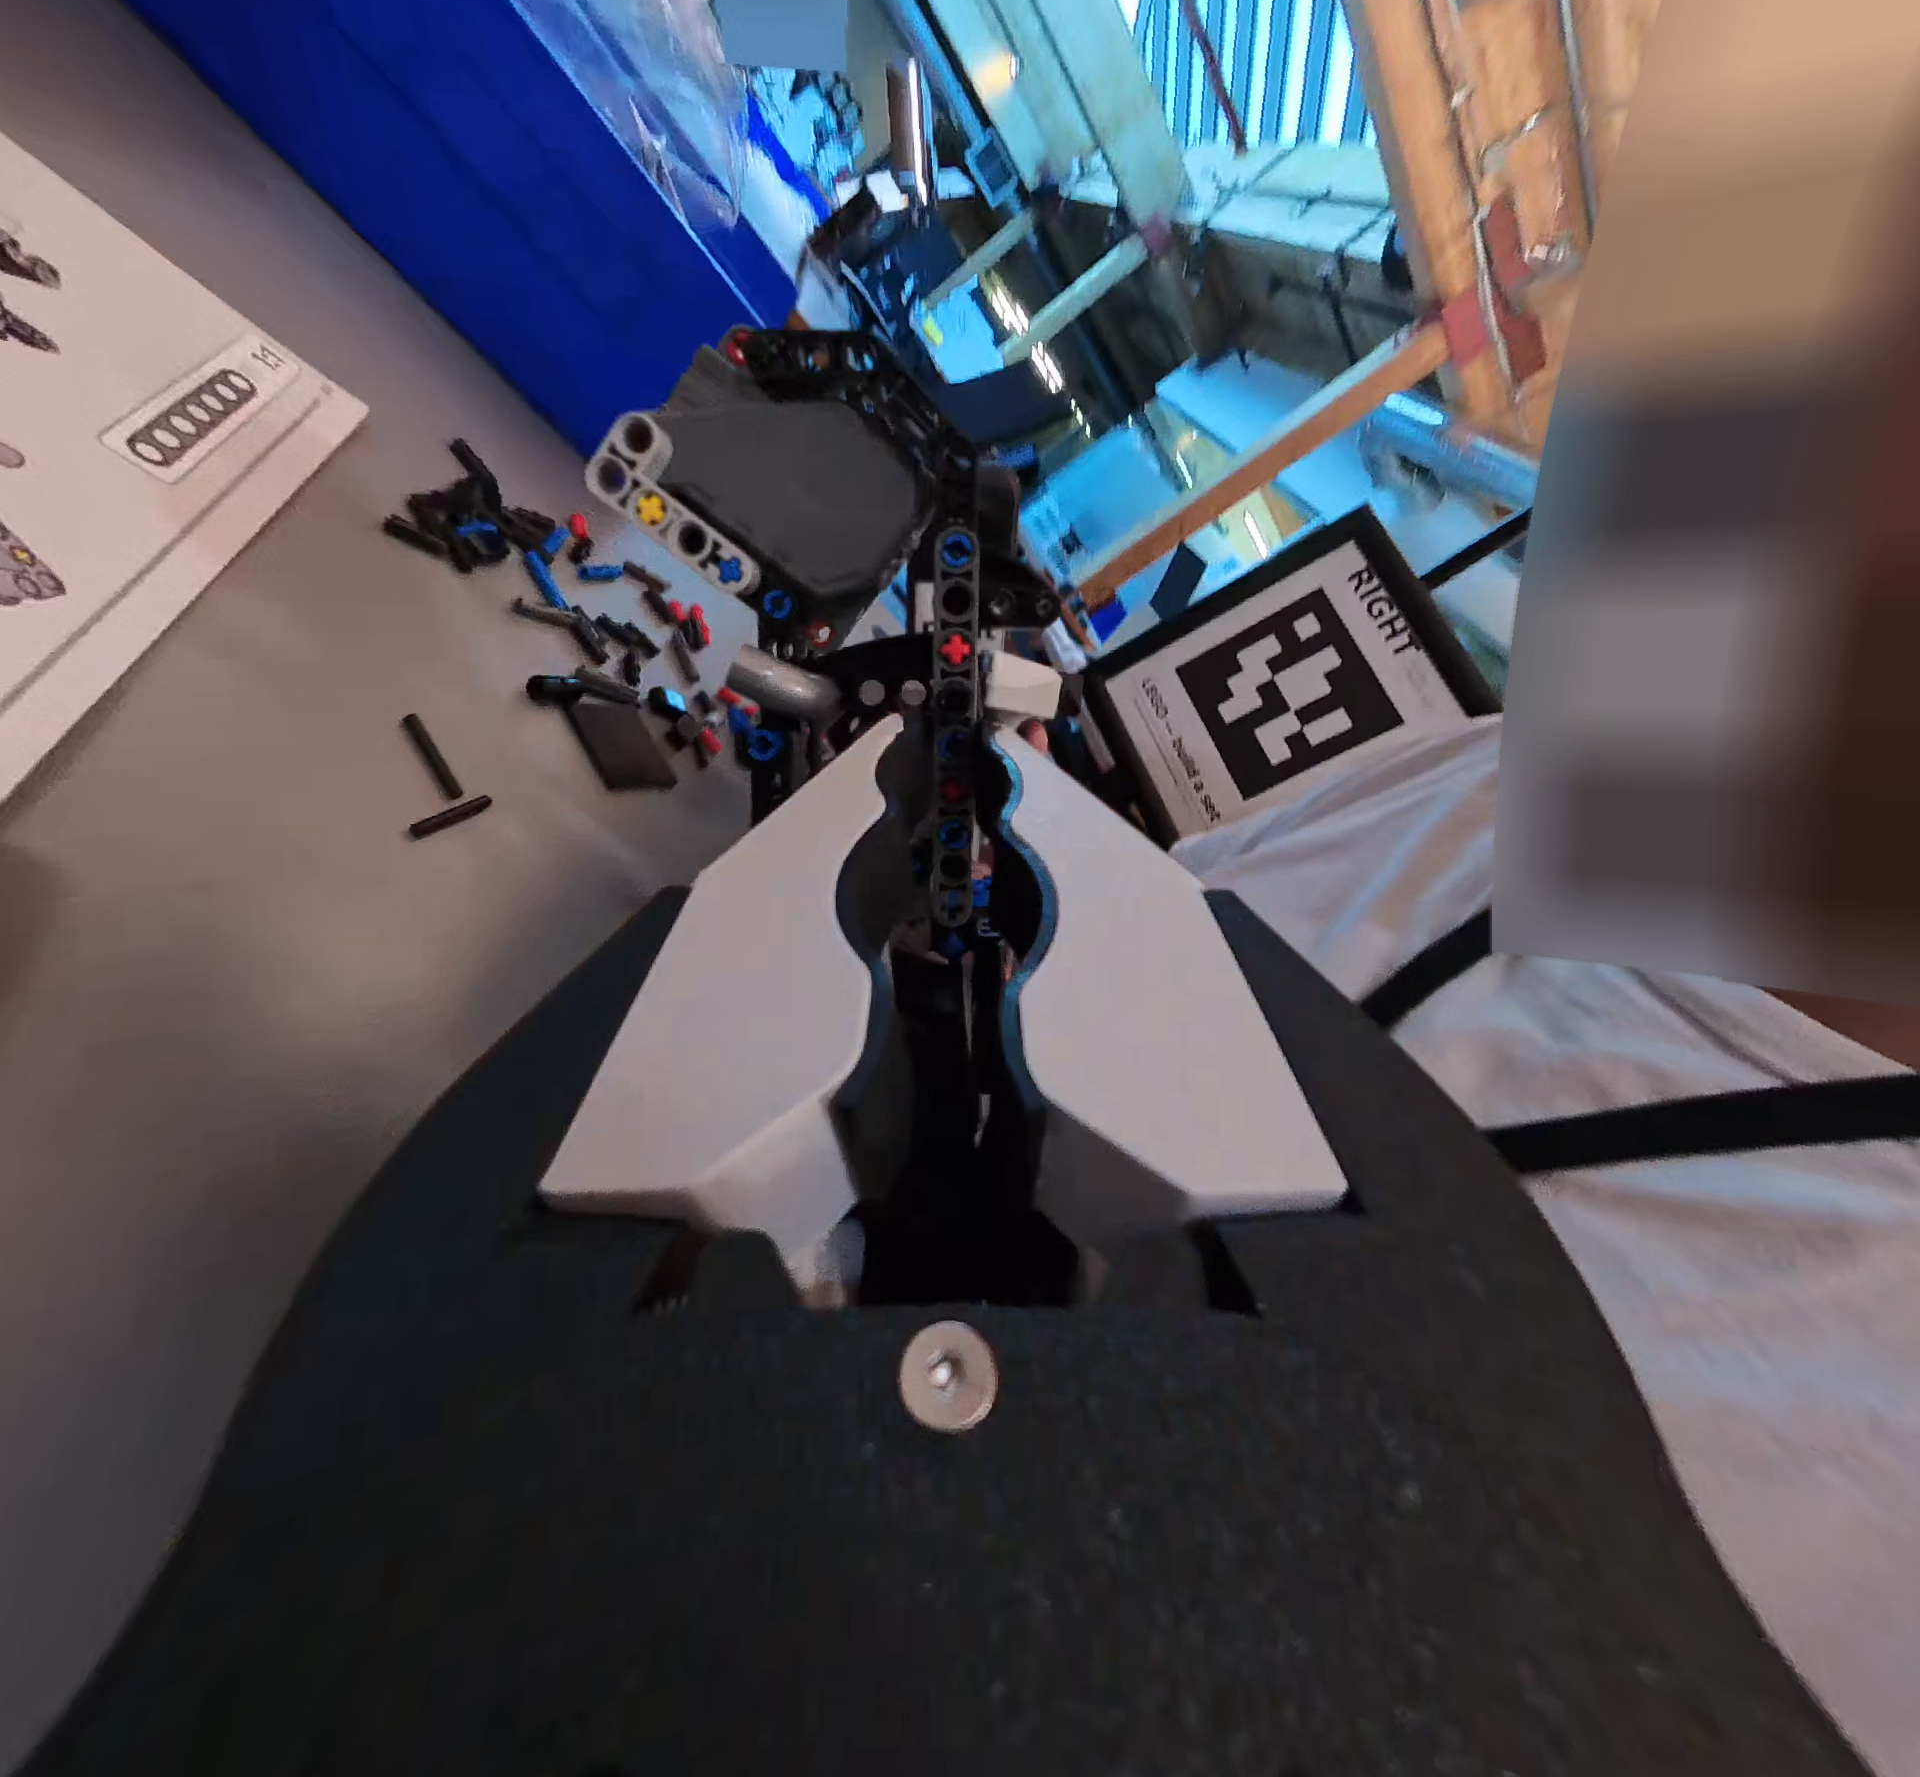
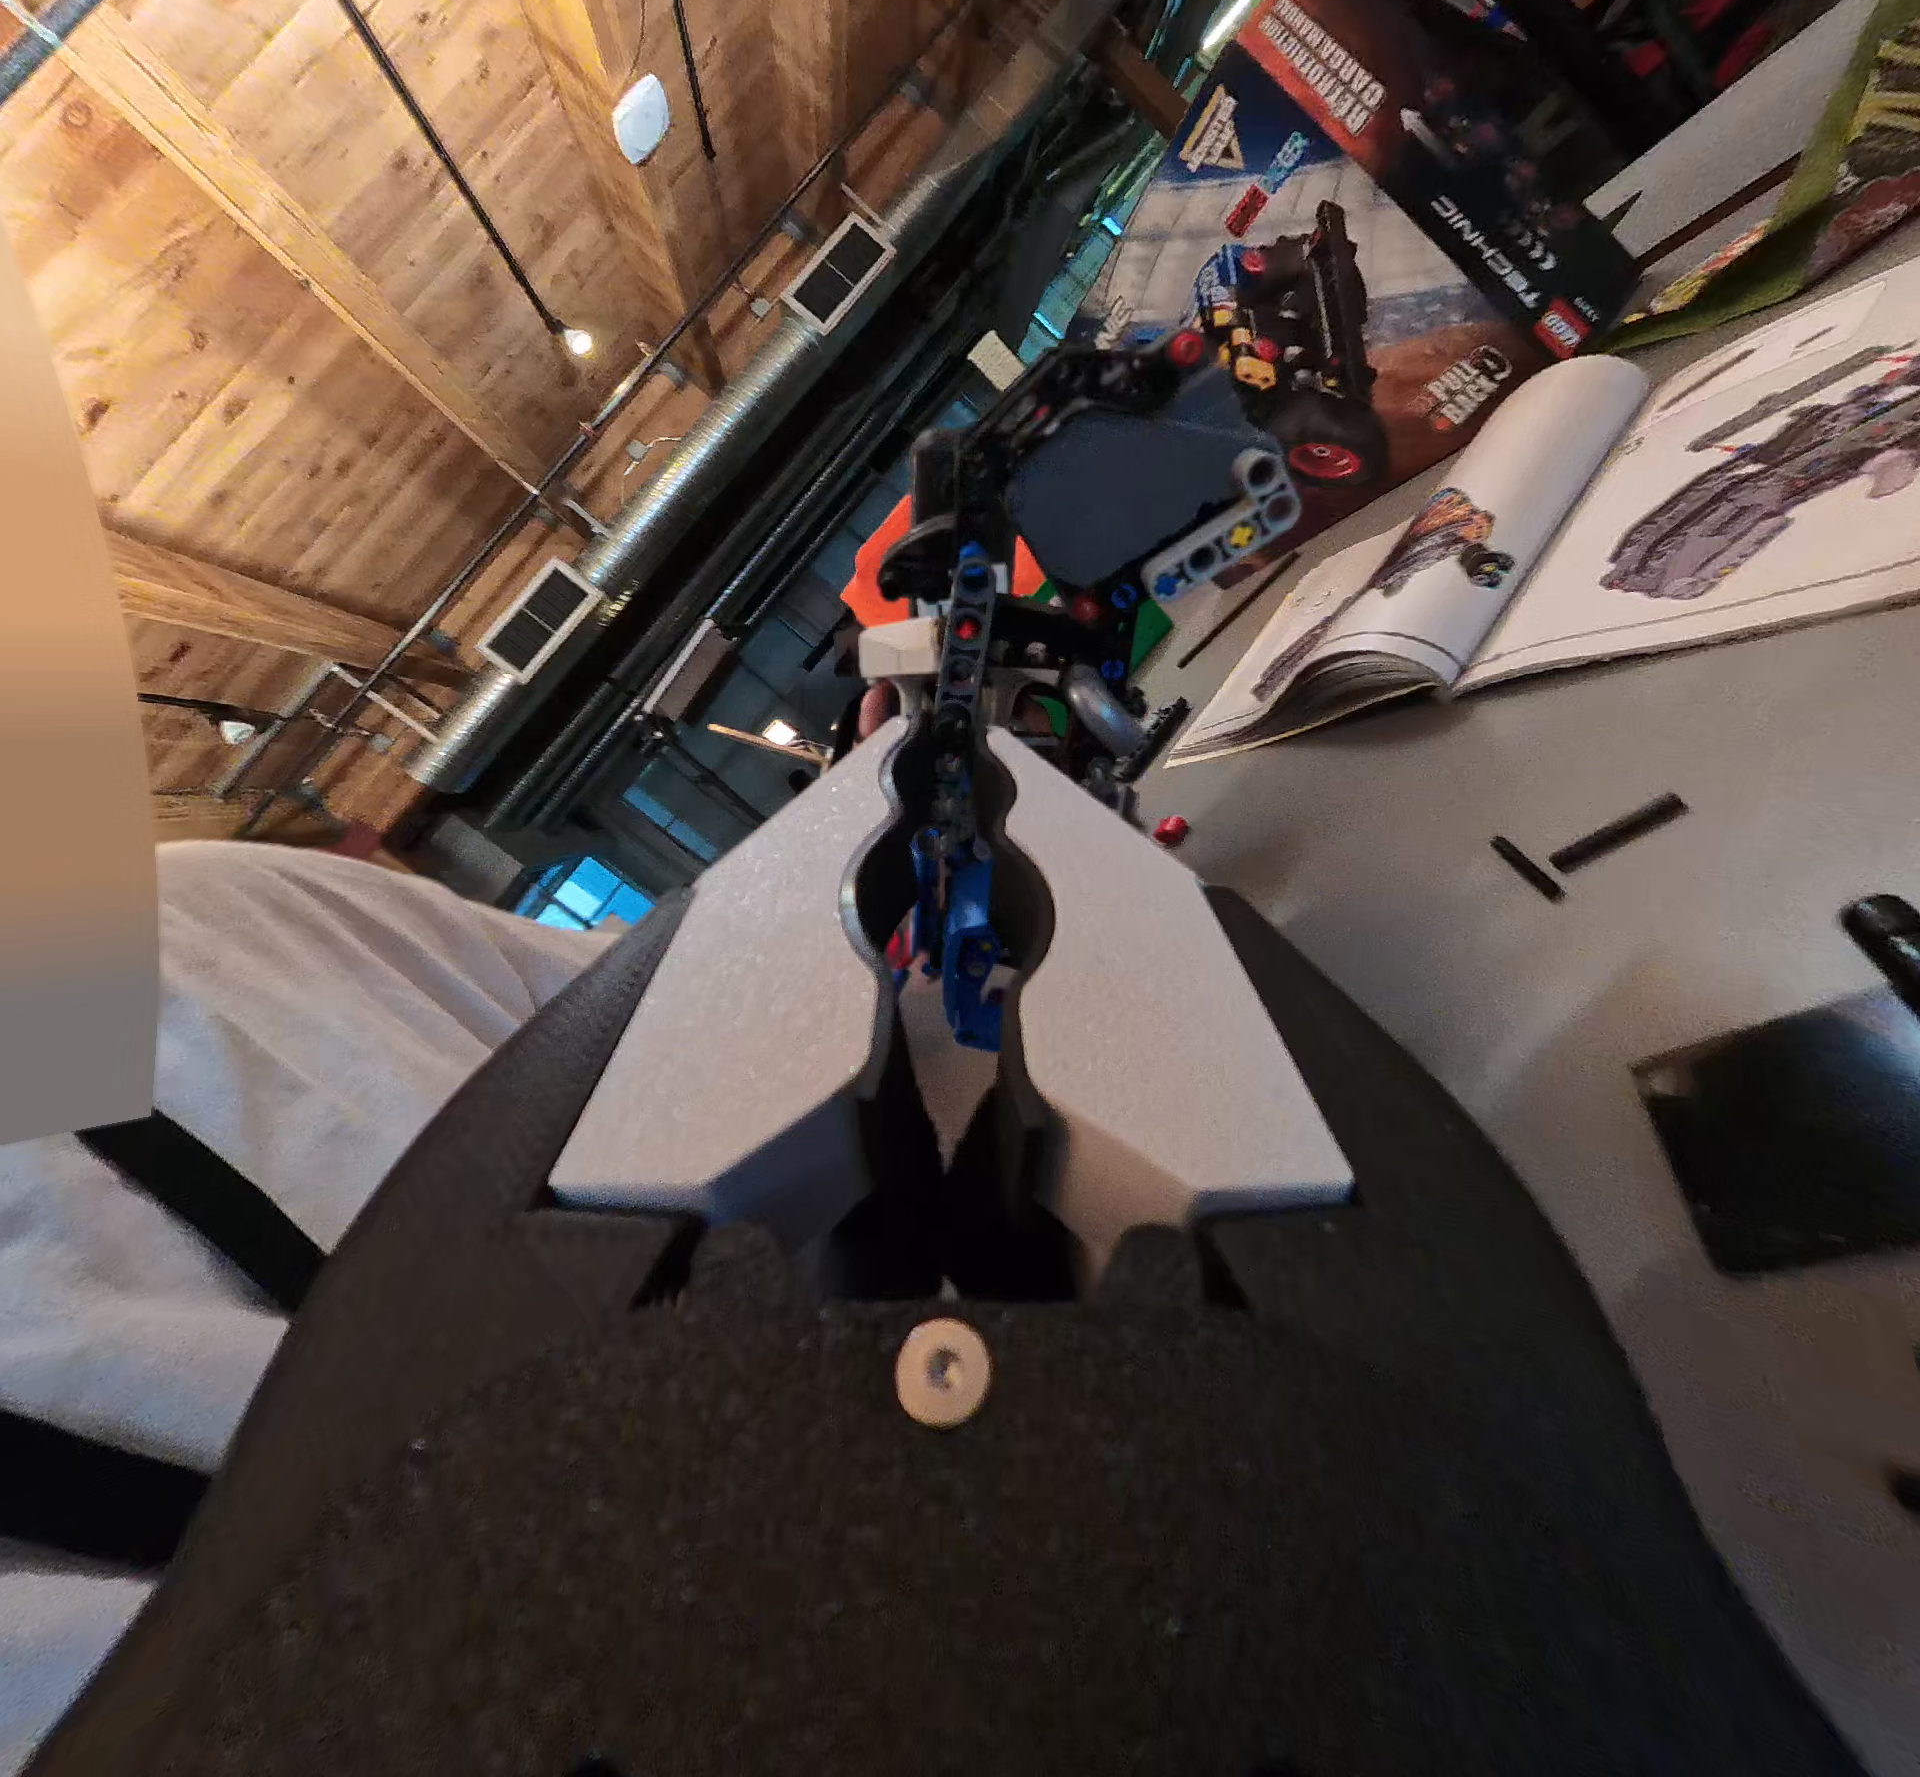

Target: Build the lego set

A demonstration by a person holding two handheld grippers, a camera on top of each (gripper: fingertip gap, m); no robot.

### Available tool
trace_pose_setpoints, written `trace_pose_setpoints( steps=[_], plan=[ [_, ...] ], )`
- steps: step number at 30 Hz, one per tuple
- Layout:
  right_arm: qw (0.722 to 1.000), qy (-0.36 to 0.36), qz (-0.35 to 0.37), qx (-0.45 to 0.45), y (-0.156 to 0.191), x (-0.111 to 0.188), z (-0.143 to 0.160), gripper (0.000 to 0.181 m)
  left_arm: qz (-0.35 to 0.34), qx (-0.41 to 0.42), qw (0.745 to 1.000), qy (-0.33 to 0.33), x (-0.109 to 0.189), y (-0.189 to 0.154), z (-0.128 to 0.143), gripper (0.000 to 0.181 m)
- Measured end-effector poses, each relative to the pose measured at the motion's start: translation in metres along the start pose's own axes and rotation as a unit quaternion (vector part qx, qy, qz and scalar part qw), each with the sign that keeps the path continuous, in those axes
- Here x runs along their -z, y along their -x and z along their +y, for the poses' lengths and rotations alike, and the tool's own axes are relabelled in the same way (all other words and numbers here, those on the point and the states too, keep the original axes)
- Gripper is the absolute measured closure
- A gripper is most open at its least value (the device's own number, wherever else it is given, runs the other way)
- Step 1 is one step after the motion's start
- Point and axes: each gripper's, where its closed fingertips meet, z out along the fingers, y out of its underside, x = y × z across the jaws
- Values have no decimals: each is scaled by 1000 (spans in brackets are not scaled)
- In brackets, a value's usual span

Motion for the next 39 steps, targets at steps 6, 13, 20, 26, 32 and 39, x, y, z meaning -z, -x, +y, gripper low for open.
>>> trace_pose_setpoints(
  steps=[6,13,20,26,32,39],
  plan=[
    [1000,21,-8,17,6,-8,9,176,17,16,998,-56,-2,-7,12,176],
    [1000,26,-7,16,7,-4,16,176,20,32,996,-83,-4,-9,23,176],
    [998,43,-39,-23,11,1,18,176,14,-7,1000,-11,-21,-16,54,176],
    [995,94,-27,-11,8,4,27,176,-10,-30,999,-16,-16,-10,51,176],
    [988,140,-46,-52,7,8,34,175,0,-29,1000,-7,-15,-8,55,176],
    [984,165,-39,-50,3,12,38,175,-7,-33,999,3,-18,-5,59,176]
  ],
)
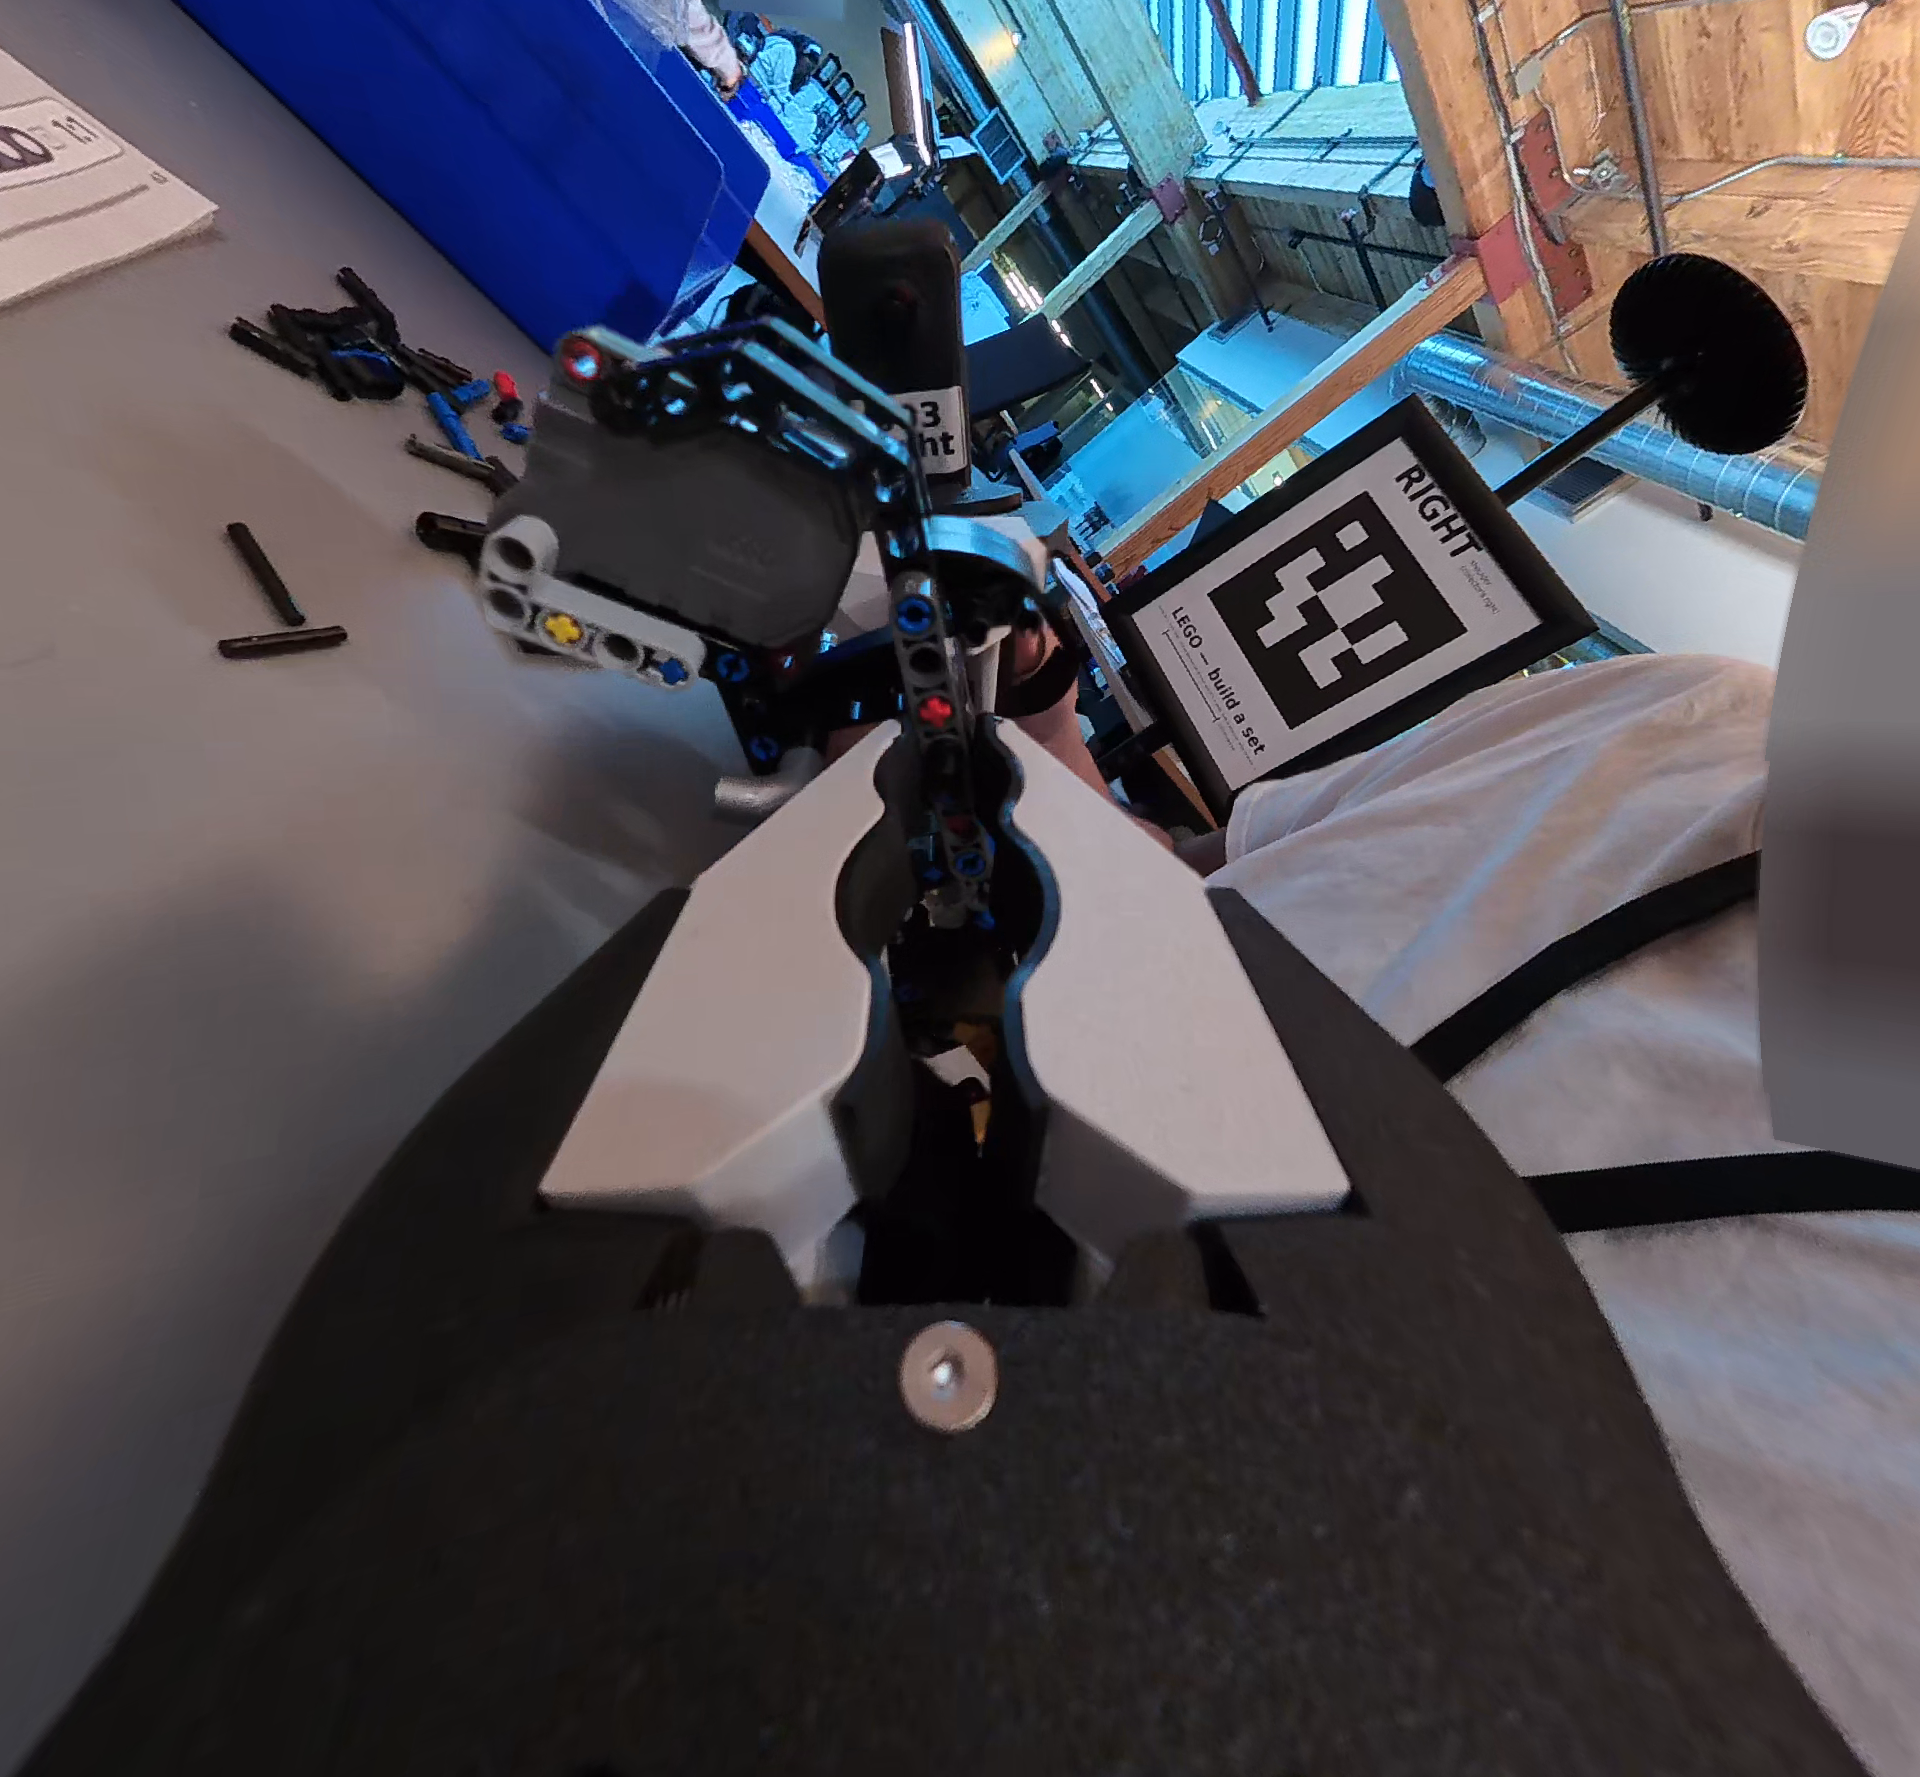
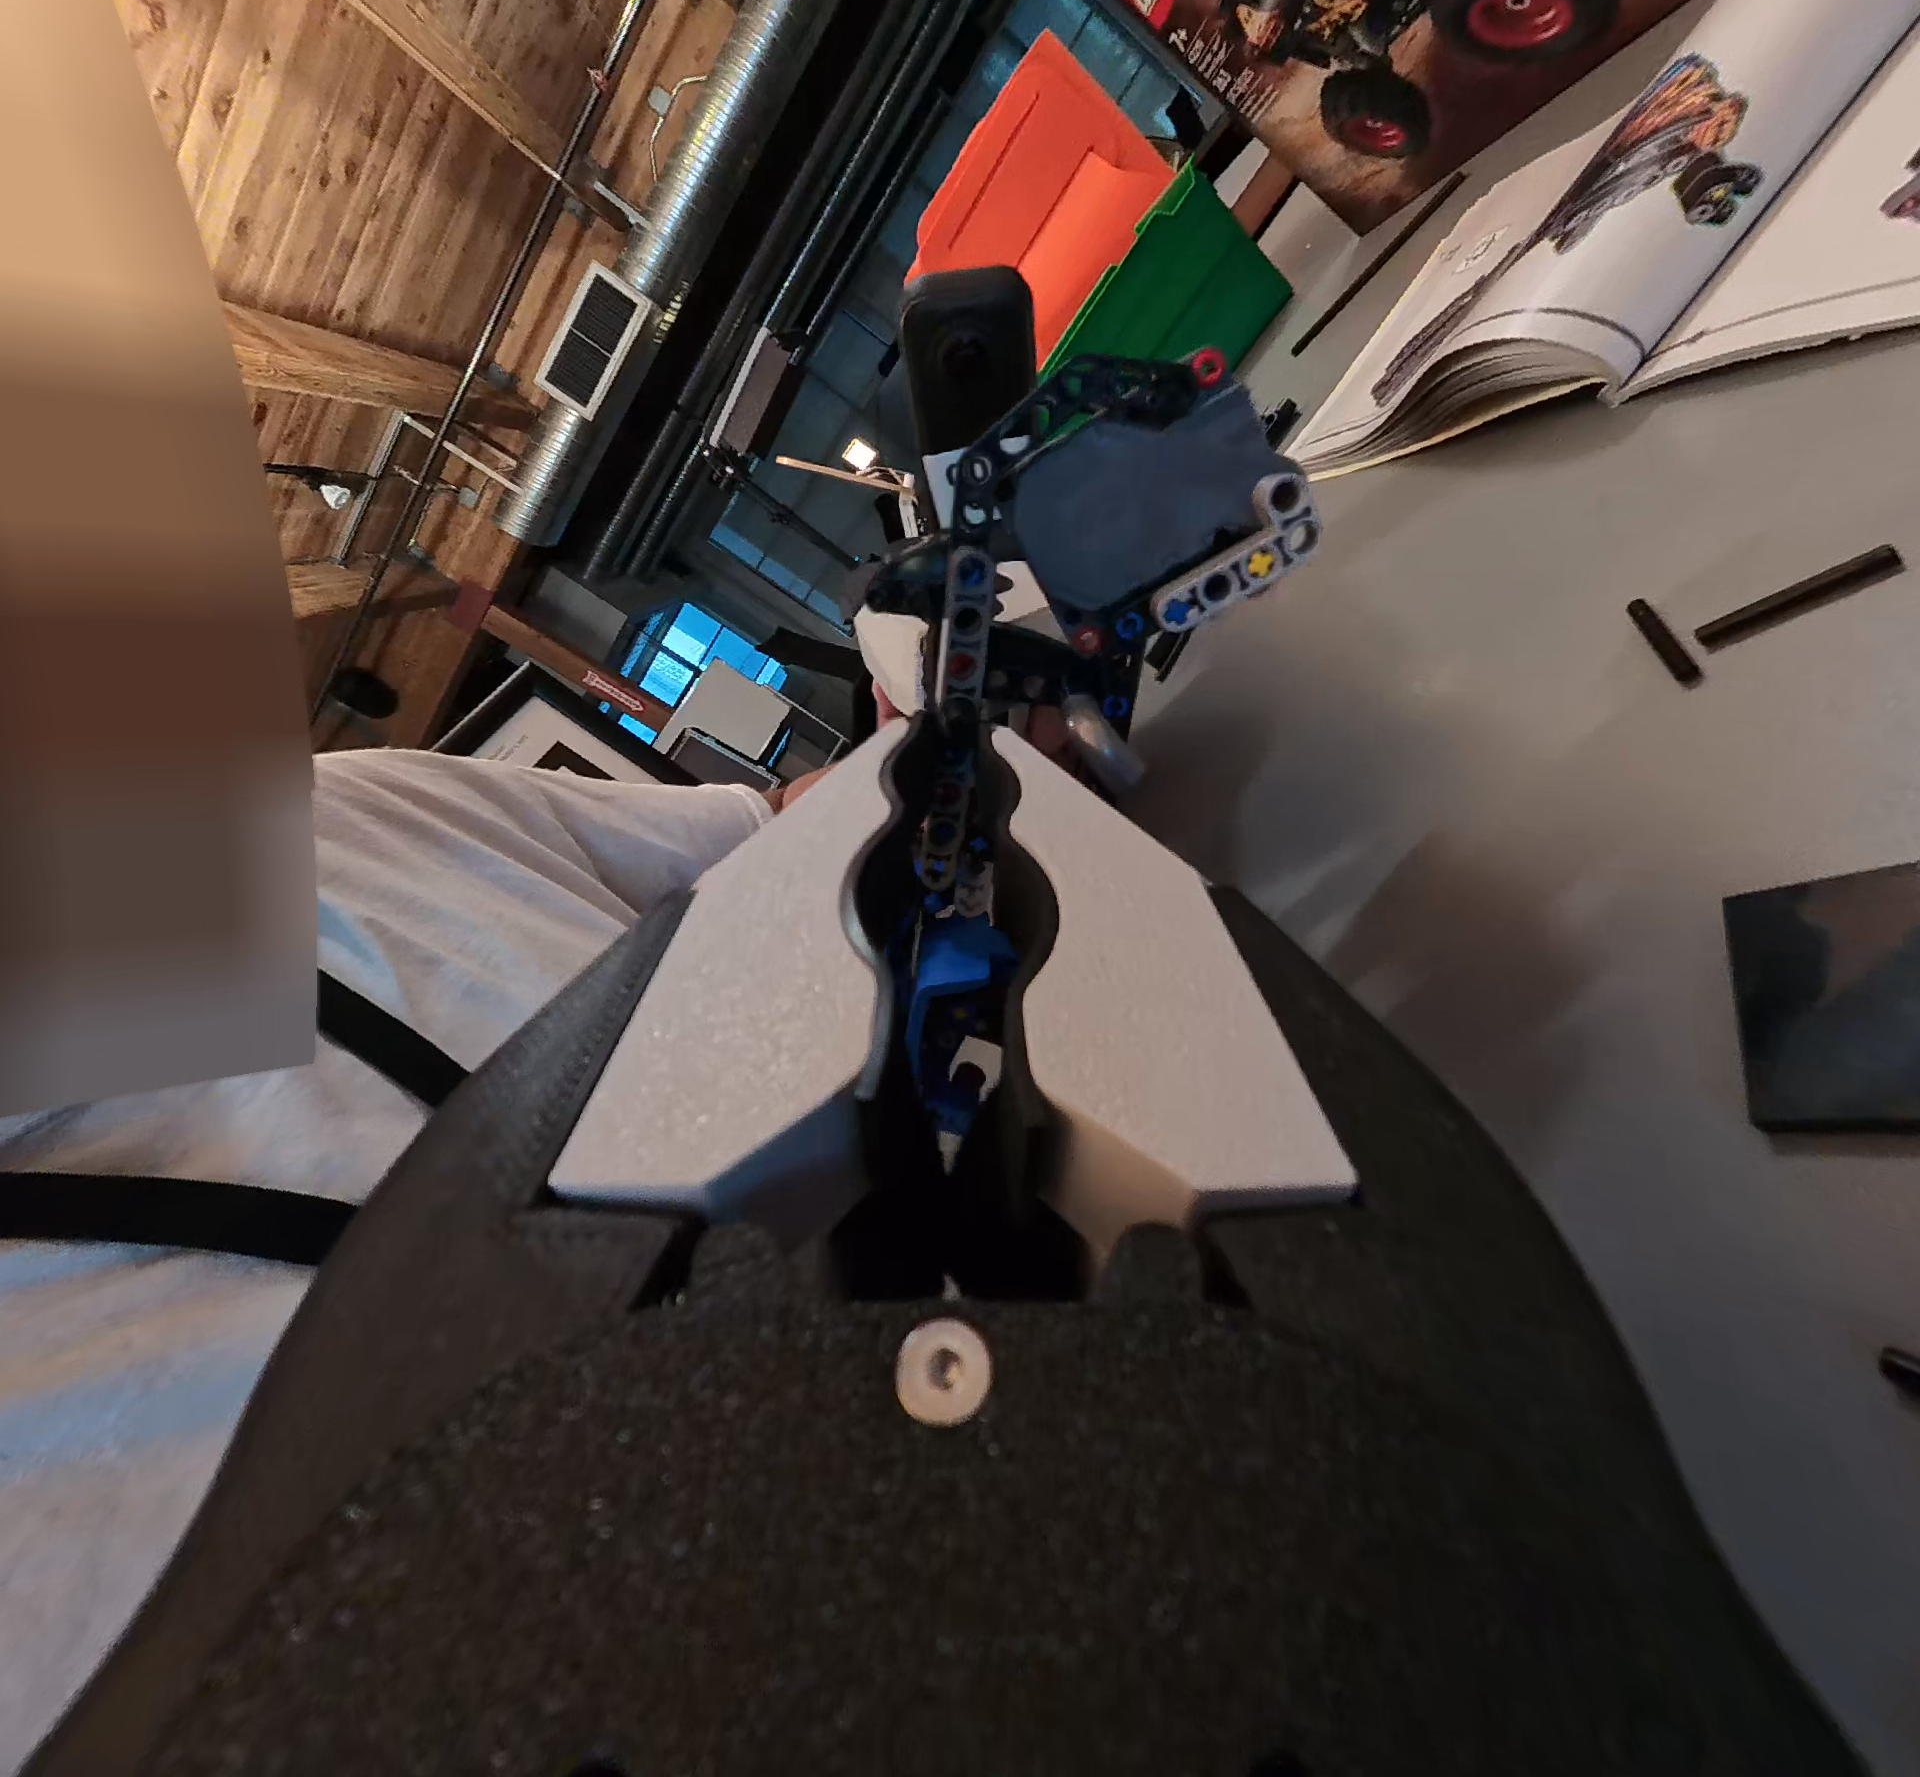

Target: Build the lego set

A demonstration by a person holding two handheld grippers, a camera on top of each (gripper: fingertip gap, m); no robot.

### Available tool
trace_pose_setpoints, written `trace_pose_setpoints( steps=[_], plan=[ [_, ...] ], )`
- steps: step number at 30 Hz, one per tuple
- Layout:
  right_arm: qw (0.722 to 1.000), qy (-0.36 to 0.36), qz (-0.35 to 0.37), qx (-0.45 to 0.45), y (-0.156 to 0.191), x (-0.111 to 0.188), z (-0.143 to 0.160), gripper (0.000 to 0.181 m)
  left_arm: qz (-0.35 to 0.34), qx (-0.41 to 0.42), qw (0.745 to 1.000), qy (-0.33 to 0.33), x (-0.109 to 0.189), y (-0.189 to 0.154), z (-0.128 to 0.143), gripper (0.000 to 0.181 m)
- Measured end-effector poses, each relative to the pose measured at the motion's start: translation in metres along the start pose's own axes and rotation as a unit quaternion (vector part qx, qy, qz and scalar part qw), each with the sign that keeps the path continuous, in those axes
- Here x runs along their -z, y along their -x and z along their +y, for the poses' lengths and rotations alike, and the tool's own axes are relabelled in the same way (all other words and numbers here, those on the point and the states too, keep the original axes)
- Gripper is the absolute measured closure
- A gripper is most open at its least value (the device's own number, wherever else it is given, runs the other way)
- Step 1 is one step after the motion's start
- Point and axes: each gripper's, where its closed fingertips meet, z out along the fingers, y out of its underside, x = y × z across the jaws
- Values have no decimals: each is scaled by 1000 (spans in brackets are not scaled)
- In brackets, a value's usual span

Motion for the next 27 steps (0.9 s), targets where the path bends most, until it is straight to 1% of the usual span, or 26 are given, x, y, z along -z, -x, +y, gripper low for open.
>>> trace_pose_setpoints(
  steps=[3,5,10,13,15,17,19,22,27],
  plan=[
    [1000,11,9,13,-1,1,2,176,-5,-2,1000,4,-1,0,1,176],
    [999,16,15,38,0,1,4,176,-5,-8,1000,8,-1,-1,2,176],
    [999,29,2,20,2,0,7,175,-4,-14,1000,17,0,-2,3,176],
    [999,43,-23,6,6,-1,9,176,0,-21,999,30,0,-6,4,176],
    [999,47,-20,10,6,-1,10,176,-4,-24,999,38,0,-5,5,176],
    [999,46,-21,9,6,-2,10,176,-4,-25,999,41,1,-6,5,176],
    [999,47,3,14,0,-2,11,176,-14,-22,999,45,1,-2,6,176],
    [999,35,17,23,-4,-3,6,176,-26,-21,999,42,2,1,4,175],
    [999,32,8,13,-3,-4,3,175,-19,-12,999,38,4,2,3,176]
  ],
)
